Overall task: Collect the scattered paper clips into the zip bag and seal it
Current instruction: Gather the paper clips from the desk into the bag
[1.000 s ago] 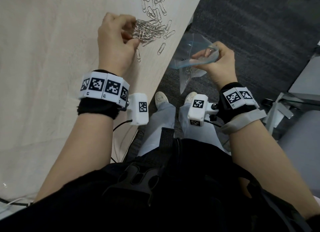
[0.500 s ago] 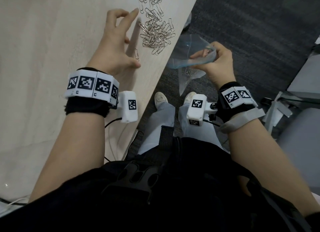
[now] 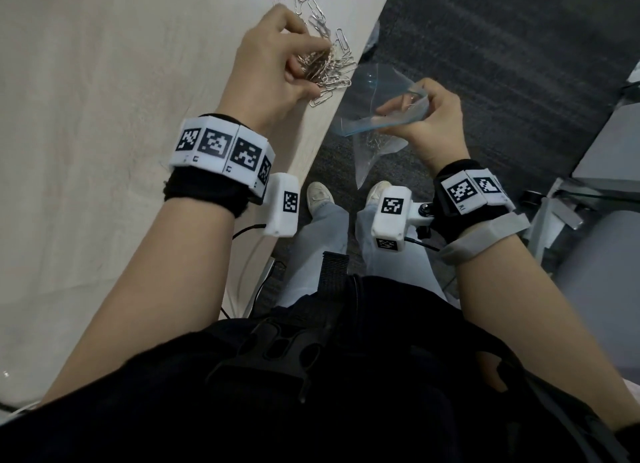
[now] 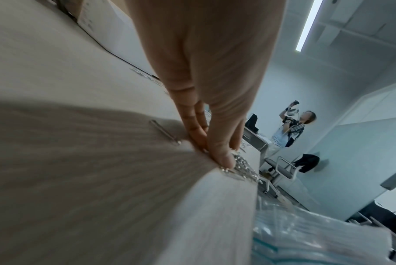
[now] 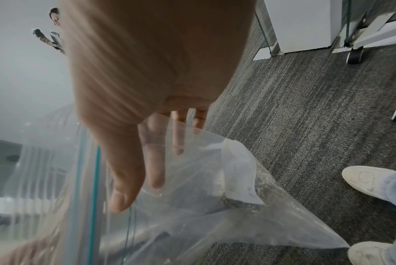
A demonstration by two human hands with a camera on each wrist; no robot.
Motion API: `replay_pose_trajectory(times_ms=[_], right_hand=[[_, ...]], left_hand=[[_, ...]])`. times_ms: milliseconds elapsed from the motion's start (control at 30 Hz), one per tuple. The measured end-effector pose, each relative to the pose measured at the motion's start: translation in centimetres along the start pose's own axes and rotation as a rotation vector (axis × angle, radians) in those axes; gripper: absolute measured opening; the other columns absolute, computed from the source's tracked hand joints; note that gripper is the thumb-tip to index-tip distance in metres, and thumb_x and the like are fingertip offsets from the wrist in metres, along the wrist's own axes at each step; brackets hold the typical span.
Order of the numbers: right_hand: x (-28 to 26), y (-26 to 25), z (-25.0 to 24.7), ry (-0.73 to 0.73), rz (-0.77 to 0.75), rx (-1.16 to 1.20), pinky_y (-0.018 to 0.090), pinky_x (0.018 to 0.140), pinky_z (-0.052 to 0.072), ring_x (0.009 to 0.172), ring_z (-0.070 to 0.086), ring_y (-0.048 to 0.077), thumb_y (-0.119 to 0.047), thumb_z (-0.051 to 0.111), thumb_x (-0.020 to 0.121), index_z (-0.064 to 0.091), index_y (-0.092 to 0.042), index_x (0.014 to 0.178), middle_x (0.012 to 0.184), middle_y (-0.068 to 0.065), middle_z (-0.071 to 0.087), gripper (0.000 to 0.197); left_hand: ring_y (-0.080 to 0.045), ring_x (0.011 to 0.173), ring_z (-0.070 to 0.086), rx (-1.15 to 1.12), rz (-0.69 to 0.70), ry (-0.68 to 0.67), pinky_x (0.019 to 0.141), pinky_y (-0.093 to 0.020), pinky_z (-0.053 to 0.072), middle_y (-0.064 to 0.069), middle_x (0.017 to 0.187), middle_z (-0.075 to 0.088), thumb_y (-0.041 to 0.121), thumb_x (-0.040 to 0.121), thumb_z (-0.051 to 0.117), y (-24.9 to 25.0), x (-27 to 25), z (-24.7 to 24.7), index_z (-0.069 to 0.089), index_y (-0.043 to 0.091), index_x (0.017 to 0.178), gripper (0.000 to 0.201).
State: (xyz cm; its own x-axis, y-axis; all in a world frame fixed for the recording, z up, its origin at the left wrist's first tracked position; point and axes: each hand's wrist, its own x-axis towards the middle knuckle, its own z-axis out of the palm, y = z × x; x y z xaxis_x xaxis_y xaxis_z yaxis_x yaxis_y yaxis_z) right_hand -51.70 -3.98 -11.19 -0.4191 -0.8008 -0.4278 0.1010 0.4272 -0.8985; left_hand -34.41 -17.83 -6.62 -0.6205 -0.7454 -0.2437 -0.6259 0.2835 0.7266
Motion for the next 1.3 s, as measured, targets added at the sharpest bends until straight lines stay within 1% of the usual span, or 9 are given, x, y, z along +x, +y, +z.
replay_pose_trajectory(times_ms=[67,200,500,667,767,867,1067,1200,1300], right_hand=[[0.0,0.0,0.0,-0.002,-0.002,-0.003,0.017,0.062,0.051,0.067,0.066,0.005,0.001,0.084,0.064,0.051,-0.019,0.07,0.065,-0.01,0.07,0.039],[0.1,0.1,-0.1,0.0,-0.008,0.005,0.018,0.063,0.052,0.067,0.066,0.006,0.001,0.084,0.064,0.051,-0.018,0.07,0.066,-0.009,0.07,0.038],[0.3,0.0,0.0,-0.006,-0.025,-0.008,0.035,0.074,0.057,0.075,0.068,0.017,-0.012,0.086,0.059,0.051,-0.025,0.067,0.075,-0.002,0.071,0.039],[0.3,-0.2,0.1,-0.006,-0.021,0.0,0.019,0.066,0.052,0.068,0.067,0.004,-0.004,0.085,0.063,0.052,-0.019,0.072,0.068,-0.009,0.07,0.038],[0.3,-0.3,0.1,-0.003,-0.028,0.003,0.021,0.065,0.053,0.069,0.067,0.008,-0.005,0.085,0.062,0.049,-0.02,0.068,0.073,-0.004,0.07,0.04],[0.2,-0.3,0.1,-0.003,-0.034,0.003,0.026,0.069,0.057,0.072,0.067,0.014,-0.006,0.083,0.062,0.047,-0.021,0.066,0.072,-0.002,0.07,0.04],[0.3,-0.4,0.2,-0.004,-0.037,0.014,0.027,0.071,0.057,0.073,0.067,0.015,-0.005,0.082,0.062,0.046,-0.021,0.066,0.075,0.001,0.07,0.04],[0.3,-0.5,0.2,-0.006,-0.04,0.011,0.023,0.068,0.055,0.071,0.067,0.009,-0.005,0.084,0.063,0.048,-0.021,0.068,0.074,-0.002,0.07,0.04],[0.3,-0.7,0.3,-0.006,-0.038,0.001,0.021,0.068,0.054,0.071,0.067,0.007,-0.005,0.084,0.063,0.048,-0.021,0.068,0.074,-0.004,0.07,0.04]], left_hand=[[0.001,0.063,0.043,0.019,0.011,-0.002,0.073,-0.009,0.047,0.005,0.105,0.046,0.007,0.071,0.077,0.4,0.2,0.6,0.067,0.018,0.112,0.043],[-0.01,0.069,0.047,0.061,0.046,-0.041,0.077,-0.028,0.051,0.001,0.101,0.051,0.009,0.073,0.076,1.3,0.2,1.8,0.07,0.018,0.106,0.035],[-0.013,0.072,0.049,0.124,0.127,-0.117,0.074,-0.035,0.051,-0.01,0.099,0.06,0.009,0.072,0.076,2.5,0.1,2.9,0.072,0.012,0.097,0.026],[-0.01,0.07,0.05,0.049,0.123,-0.072,0.07,-0.025,0.047,-0.01,0.096,0.061,0.01,0.073,0.074,2.4,-0.2,2.8,0.071,0.012,0.1,0.028],[0.001,0.066,0.05,-0.062,0.067,-0.003,0.066,-0.014,0.048,-0.004,0.095,0.059,0.012,0.071,0.076,1.7,-0.3,1.9,0.07,0.012,0.1,0.03],[0.002,0.068,0.05,-0.059,0.03,0.016,0.065,-0.007,0.045,0.001,0.101,0.056,0.018,0.067,0.081,0.8,-0.5,0.4,0.068,0.014,0.104,0.04],[0.001,0.07,0.045,-0.003,0.019,-0.074,0.064,-0.008,0.042,0.001,0.1,0.053,0.03,0.058,0.085,0.2,-0.7,-0.8,0.068,0.019,0.105,0.051],[-0.012,0.076,0.051,0.049,0.05,-0.113,0.068,-0.022,0.042,-0.004,0.087,0.06,0.023,0.067,0.081,1.1,-0.7,0.7,0.074,0.016,0.09,0.025],[-0.009,0.072,0.05,0.064,0.095,-0.096,0.068,-0.023,0.04,-0.011,0.085,0.065,0.019,0.073,0.075,1.9,-0.5,2.1,0.075,0.013,0.085,0.013]])
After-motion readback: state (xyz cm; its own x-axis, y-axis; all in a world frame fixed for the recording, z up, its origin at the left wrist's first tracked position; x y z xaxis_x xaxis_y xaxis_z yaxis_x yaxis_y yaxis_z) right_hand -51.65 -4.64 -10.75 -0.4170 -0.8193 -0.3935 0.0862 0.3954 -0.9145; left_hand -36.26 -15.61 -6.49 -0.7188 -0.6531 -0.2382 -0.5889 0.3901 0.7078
